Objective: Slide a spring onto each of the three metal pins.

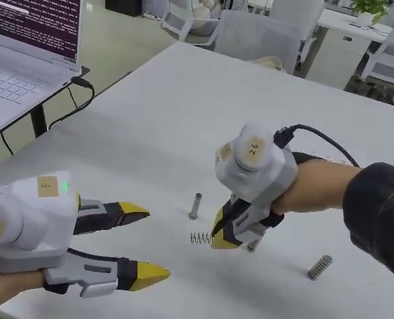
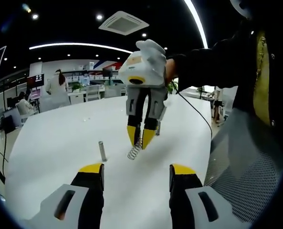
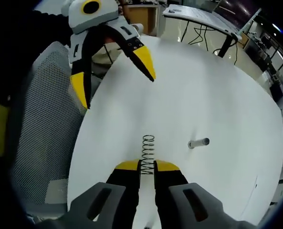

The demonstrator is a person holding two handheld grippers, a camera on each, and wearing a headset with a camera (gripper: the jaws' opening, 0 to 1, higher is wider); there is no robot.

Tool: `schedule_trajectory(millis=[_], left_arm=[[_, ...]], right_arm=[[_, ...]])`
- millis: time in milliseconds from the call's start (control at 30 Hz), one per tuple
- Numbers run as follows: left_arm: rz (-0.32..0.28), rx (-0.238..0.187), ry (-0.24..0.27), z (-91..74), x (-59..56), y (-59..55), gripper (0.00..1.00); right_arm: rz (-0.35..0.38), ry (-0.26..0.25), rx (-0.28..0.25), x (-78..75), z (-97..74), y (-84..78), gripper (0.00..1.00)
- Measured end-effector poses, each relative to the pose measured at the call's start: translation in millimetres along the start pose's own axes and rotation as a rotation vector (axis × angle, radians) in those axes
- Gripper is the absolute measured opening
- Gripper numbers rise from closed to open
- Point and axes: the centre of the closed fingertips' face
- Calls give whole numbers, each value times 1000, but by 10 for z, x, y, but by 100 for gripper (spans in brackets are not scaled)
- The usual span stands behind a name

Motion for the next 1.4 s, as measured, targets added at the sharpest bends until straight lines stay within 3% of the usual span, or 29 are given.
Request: schedule_trajectory(millis=[200,433,867,1400], left_arm=[[67,-8,-43,40,-129,113,32],[125,5,-82,98,-222,175,20],[193,23,-103,172,-304,156,4],[186,-5,-100,166,-316,188,3]], right_arm=[[-32,16,-18,188,-139,154,8],[-56,24,-34,303,-251,263,8],[-76,37,-46,420,-320,318,8],[-72,13,-137,442,-546,470,8]])
Point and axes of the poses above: the centre of the closed fingertips' face, and the gripper's own axes: z roughly forward along the fingers, x roughly to its left, y roughly out of its top, and after that the axes turned 9 degrees about x, right-handed
